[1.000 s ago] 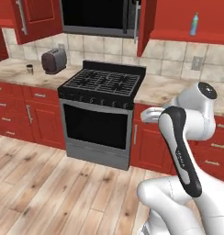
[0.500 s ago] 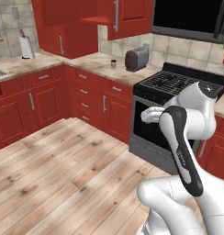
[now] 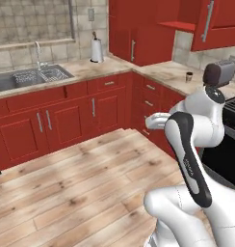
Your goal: Sort all alcoholic drinks to one cabinet, and non-alcoholic drinks to the other.
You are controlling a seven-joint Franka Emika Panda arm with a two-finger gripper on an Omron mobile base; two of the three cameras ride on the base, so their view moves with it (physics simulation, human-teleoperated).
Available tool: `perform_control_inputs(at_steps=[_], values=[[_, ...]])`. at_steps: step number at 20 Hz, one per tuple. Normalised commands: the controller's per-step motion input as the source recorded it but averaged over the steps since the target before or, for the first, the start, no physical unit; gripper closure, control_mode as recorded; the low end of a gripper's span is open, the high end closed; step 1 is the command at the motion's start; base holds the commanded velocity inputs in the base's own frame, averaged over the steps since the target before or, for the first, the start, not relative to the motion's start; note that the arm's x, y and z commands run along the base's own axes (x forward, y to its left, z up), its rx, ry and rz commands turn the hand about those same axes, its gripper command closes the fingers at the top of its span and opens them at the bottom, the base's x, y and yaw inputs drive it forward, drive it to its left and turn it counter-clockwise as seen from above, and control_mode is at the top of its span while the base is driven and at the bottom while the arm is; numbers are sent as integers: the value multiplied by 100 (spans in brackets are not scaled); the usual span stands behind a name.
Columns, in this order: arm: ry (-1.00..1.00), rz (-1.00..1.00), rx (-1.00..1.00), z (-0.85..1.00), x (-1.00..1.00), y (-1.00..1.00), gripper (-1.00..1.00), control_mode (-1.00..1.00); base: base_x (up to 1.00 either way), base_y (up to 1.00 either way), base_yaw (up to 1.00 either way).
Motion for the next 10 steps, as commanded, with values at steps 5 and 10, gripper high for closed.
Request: perform_control_inputs(at_steps=[5, 10], values=[[0, 0, 0, 0, 0, 0, -100, 100, 100, 0, 33], [0, 0, 0, 0, 0, 0, -100, 100, 100, 0, 22]])
